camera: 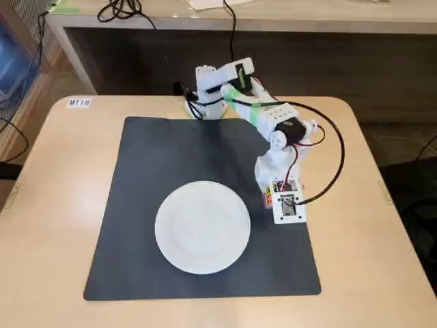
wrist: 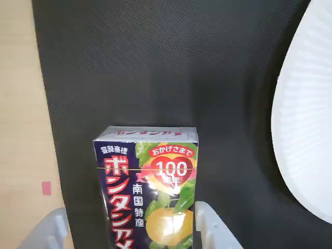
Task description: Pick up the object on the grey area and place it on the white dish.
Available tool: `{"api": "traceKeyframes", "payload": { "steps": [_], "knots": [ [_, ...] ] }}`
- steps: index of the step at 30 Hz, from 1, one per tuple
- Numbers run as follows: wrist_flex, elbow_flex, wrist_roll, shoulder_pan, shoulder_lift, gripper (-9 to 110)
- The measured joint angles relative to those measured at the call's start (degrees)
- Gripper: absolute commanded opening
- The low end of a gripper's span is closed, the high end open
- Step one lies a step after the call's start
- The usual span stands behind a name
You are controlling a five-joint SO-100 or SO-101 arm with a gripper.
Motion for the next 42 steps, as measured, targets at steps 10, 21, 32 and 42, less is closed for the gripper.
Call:
{"api": "traceKeyframes", "payload": {
  "steps": [10, 21, 32, 42],
  "knots": [
    [0.00, 0.35, 0.00, -0.09, -2.81, 34],
    [0.00, 0.09, 0.09, 0.62, -6.86, 21],
    [0.00, -0.26, 0.35, 0.62, -6.68, 19],
    [-0.09, 0.00, 1.05, 1.76, -3.87, 16]
  ]
}}
